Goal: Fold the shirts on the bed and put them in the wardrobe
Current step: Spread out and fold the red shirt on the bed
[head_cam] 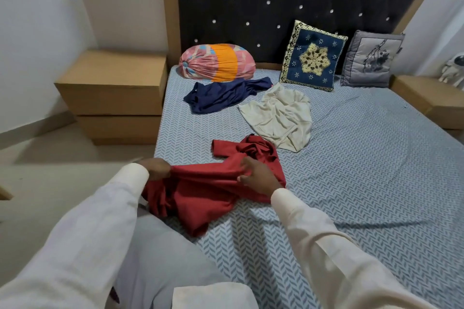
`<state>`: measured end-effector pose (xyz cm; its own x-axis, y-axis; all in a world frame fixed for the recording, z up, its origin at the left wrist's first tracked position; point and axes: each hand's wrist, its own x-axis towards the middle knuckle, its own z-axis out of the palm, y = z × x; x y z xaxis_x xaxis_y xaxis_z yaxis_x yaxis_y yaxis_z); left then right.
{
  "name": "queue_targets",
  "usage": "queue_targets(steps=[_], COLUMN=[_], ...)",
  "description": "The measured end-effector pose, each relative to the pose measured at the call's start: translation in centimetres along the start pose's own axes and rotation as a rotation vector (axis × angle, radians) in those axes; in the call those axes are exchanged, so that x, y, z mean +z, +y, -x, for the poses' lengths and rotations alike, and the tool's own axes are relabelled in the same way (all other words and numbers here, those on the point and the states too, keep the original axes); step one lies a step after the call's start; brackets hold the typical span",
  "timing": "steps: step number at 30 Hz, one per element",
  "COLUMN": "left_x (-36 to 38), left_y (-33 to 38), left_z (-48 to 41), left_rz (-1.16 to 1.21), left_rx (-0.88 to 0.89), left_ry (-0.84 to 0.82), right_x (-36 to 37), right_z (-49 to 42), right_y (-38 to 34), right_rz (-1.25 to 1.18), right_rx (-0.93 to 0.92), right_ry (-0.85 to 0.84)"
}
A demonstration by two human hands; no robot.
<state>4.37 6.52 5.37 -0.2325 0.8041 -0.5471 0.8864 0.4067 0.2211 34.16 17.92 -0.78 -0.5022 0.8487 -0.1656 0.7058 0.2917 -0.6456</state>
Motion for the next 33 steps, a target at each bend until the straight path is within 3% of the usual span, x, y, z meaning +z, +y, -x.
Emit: queue_targets(steps=[2, 4, 8, 10, 12, 17, 20, 22, 24, 28, 30, 33], left_x=[0.9, 2.5, 5.9, 6.8, 6.4, 1.2, -3.5, -5.0, -4.3, 1.8, 4.9, 7.4], left_y=[-1.1, -1.7, -1.7, -1.1, -0.2, 2.8, 6.0, 7.3, 8.0, 7.5, 6.3, 4.6], left_z=[0.1, -0.3, -1.2, -1.1, -0.9, -2.9, -2.3, -1.8, -1.6, -2.2, -2.6, -2.4], left_rz=[0.070, 0.150, 0.145, 0.185, 0.327, 0.795, 0.948, 0.834, 0.539, 0.110, 0.044, 0.008], left_rx=[0.021, 0.031, 0.026, 0.002, -0.021, 0.064, 0.106, 0.162, 0.205, 0.193, 0.141, 0.035], left_ry=[0.006, 0.067, 0.268, 0.317, 0.358, 0.569, 0.758, 0.856, 0.777, 0.139, -0.142, -0.279], right_x=[-0.1, -0.2, 0.0, -0.3, -1.1, -8.9, -14.1, -15.3, -14.3, -9.1, -6.5, -4.2], right_z=[-0.3, -0.2, -1.3, -2.2, -2.9, -3.3, -2.3, -0.7, 1.4, 5.4, 6.7, 7.6], right_y=[2.9, 5.4, 7.3, 6.8, 6.2, 4.3, 5.6, 7.1, 8.2, 11.0, 12.0, 12.8], right_rz=[0.211, 0.269, 0.382, 0.291, 0.120, -0.538, -0.738, -0.666, -0.545, -0.402, -0.358, -0.308], right_rx=[0.132, 0.296, 0.426, 0.437, 0.394, 0.164, 0.179, 0.294, 0.429, 0.725, 0.893, 1.007], right_ry=[0.133, 0.225, 0.165, 0.072, 0.132, 0.623, 0.880, 1.017, 1.016, 0.873, 0.748, 0.709])
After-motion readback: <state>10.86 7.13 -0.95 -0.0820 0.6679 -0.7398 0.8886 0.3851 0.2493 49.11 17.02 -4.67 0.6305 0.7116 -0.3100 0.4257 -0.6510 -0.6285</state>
